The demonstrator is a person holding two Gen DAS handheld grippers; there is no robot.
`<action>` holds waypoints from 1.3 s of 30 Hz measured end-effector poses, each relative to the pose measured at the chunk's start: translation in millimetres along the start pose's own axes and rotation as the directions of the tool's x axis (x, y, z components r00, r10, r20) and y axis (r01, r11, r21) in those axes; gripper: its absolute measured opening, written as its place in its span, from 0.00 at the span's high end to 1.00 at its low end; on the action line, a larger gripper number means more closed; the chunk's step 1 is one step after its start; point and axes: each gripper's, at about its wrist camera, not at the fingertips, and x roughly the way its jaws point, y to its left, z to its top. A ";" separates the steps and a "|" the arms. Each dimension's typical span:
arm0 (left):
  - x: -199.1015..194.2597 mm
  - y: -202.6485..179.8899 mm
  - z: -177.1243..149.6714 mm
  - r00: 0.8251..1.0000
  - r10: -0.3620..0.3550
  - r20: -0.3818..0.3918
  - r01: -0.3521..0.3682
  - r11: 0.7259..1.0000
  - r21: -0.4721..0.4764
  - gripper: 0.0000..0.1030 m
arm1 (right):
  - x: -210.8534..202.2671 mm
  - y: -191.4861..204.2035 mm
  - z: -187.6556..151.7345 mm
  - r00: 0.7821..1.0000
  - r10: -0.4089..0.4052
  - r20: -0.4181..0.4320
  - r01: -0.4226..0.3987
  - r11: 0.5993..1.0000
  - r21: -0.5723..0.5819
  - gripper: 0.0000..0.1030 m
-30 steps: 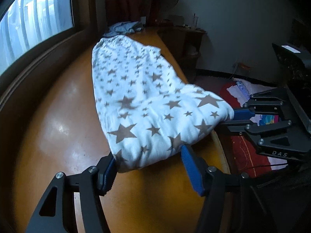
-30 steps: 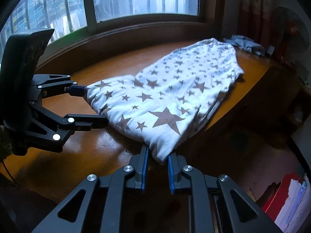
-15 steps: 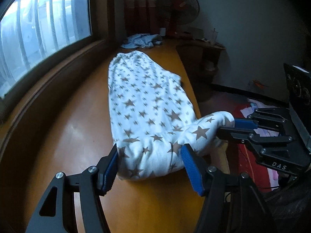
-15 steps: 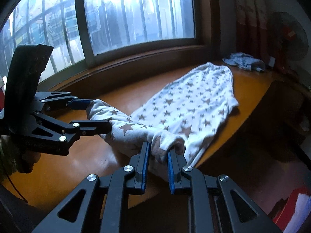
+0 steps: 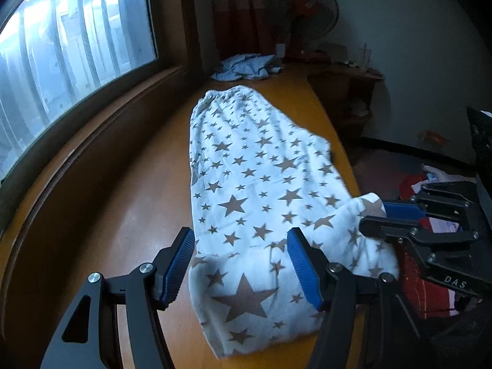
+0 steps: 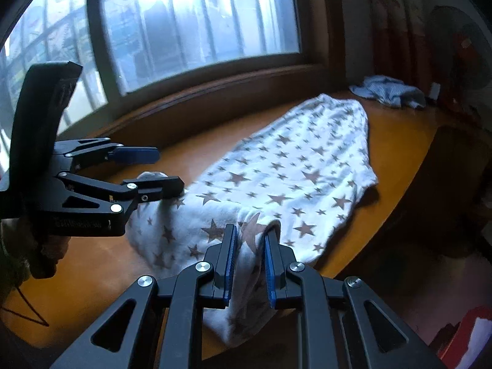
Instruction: Fold clothes
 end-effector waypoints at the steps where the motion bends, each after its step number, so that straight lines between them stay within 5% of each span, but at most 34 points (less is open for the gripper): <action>1: 6.7 1.5 0.7 1.000 0.000 -0.007 0.000 1.000 -0.011 0.41 | 5.9 -2.4 -0.4 1.000 -0.010 -0.013 0.011 1.000 0.008 0.83; 9: 49.8 2.6 4.1 0.998 0.030 -0.061 -0.029 1.000 0.007 0.41 | 39.7 -21.4 -0.6 0.995 -0.050 -0.081 0.056 0.996 0.070 0.83; 17: 70.2 14.0 -4.7 0.996 -0.001 -0.084 -0.004 0.998 -0.057 0.31 | 50.7 -32.6 -0.1 0.992 -0.077 -0.095 0.086 0.992 0.094 0.64; 28: 19.3 36.4 -9.4 0.999 -0.010 -0.045 0.004 0.992 -0.126 0.31 | 18.2 -42.4 -1.4 0.997 -0.040 -0.072 0.048 0.993 0.105 0.63; 39: -6.4 36.8 -61.0 0.990 -0.015 -0.138 0.000 0.994 -0.107 0.31 | -10.7 -4.2 -34.3 0.983 0.077 -0.165 -0.086 0.995 -0.050 0.63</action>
